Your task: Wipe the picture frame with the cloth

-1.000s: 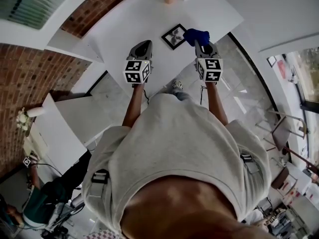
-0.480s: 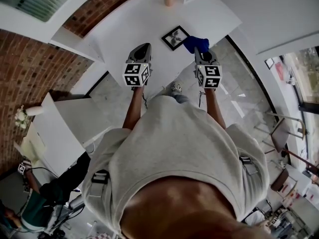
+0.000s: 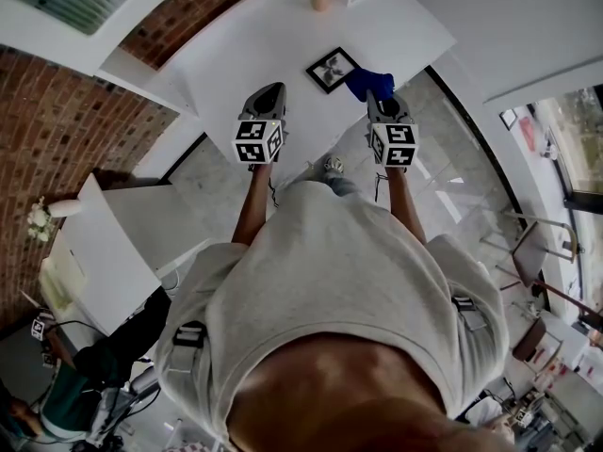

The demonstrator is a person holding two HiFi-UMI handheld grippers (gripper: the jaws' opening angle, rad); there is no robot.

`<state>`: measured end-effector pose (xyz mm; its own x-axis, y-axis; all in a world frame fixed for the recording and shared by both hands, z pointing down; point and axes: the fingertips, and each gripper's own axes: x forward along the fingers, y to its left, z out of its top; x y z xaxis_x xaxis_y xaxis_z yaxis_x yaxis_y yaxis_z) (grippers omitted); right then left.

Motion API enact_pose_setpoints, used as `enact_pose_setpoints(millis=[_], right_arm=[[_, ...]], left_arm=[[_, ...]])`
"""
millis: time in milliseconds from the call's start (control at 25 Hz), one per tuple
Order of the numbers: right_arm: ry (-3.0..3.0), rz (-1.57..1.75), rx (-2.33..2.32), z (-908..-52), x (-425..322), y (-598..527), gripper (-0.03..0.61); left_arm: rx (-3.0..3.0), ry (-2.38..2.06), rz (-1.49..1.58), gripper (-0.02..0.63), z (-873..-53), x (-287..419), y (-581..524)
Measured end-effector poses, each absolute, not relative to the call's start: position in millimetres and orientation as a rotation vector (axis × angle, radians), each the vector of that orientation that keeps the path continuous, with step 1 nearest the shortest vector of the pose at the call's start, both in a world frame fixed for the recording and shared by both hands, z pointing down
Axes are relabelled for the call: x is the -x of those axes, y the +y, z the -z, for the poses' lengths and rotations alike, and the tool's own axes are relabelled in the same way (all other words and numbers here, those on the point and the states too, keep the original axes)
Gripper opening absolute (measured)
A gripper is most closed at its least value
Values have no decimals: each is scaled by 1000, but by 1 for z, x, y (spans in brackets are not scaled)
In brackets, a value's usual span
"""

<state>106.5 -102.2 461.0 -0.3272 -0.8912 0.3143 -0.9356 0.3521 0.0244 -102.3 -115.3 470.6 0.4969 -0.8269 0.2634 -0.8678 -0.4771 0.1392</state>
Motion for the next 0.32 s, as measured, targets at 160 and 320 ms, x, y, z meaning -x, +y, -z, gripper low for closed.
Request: enact_pose_setpoints(millis=[160,320], right_arm=[[-2341,-239,-1627,-463,-105,-102,55],[-2346,-235,-1631,-463,-106,-104,55]], left_arm=[[-2484,-1438,-238,17,-474,104,-114],[-2485,-1438,-241,17,-476,104,-114]])
